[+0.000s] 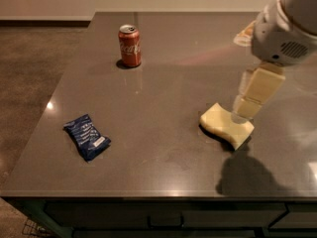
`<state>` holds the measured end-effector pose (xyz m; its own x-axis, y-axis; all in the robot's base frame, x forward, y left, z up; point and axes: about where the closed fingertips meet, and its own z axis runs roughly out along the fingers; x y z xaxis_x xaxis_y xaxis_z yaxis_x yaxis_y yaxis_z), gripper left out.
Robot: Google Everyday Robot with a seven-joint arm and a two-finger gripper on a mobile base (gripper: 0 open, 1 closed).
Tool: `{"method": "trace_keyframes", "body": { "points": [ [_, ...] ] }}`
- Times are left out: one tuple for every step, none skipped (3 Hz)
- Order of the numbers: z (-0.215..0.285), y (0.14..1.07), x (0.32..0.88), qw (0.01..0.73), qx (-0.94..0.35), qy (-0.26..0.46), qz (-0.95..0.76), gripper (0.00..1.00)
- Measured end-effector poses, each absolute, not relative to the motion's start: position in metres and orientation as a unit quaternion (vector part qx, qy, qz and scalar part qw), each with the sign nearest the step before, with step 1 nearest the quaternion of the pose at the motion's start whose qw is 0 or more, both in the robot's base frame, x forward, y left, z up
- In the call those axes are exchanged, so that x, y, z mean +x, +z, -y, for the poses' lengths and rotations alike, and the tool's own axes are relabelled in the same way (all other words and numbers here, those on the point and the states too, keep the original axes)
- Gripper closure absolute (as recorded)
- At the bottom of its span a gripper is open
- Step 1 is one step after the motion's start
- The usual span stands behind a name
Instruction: Move rxbar blueberry near sponge
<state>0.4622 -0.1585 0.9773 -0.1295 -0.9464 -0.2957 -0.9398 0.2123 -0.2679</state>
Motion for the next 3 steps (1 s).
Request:
{"method": "trace_keyframes", "body": {
  "points": [
    [0.095, 0.970, 0.482, 0.230, -0.647, 0.020, -0.727, 0.00],
    [0.044, 0.959, 0.497, 0.234, -0.656, 0.043, -0.717, 0.00],
    [-0.001, 0.939, 0.505, 0.219, -0.664, 0.063, -0.713, 0.00]
  ]
}}
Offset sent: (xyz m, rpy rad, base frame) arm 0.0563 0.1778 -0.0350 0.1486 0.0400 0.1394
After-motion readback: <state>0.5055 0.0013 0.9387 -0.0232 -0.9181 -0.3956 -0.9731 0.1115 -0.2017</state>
